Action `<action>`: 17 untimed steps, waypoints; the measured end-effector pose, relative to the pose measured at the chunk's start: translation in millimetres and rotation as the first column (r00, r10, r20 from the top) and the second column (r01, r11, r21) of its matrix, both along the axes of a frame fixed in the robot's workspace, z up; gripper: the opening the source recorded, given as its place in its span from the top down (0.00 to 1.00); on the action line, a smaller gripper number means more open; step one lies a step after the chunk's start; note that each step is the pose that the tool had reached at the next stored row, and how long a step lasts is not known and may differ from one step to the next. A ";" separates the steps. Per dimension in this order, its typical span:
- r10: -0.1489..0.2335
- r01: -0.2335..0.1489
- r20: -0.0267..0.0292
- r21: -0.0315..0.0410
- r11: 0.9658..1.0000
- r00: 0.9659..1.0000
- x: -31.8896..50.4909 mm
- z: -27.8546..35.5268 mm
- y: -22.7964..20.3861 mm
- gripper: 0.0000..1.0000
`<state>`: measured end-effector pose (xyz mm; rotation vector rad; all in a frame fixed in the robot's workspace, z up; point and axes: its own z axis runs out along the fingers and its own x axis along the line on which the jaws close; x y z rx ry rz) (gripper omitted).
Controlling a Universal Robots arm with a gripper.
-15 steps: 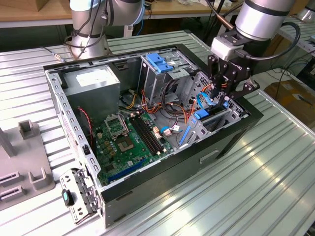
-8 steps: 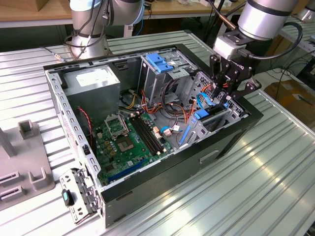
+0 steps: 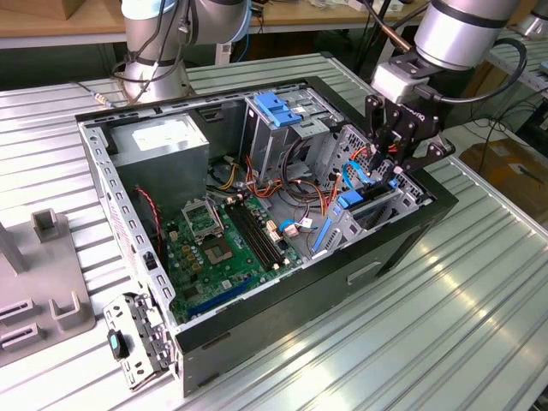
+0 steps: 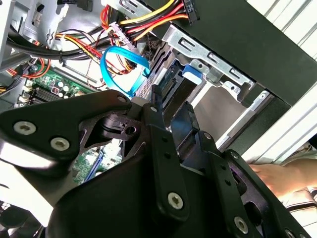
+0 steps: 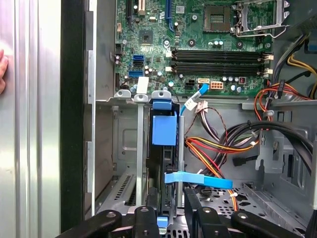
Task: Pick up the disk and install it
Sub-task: 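Insert the second disk wire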
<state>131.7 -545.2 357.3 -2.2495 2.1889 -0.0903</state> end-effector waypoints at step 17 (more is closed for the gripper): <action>0.045 -0.045 0.000 0.000 0.999 0.999 4.1 -0.1 0.1 0.65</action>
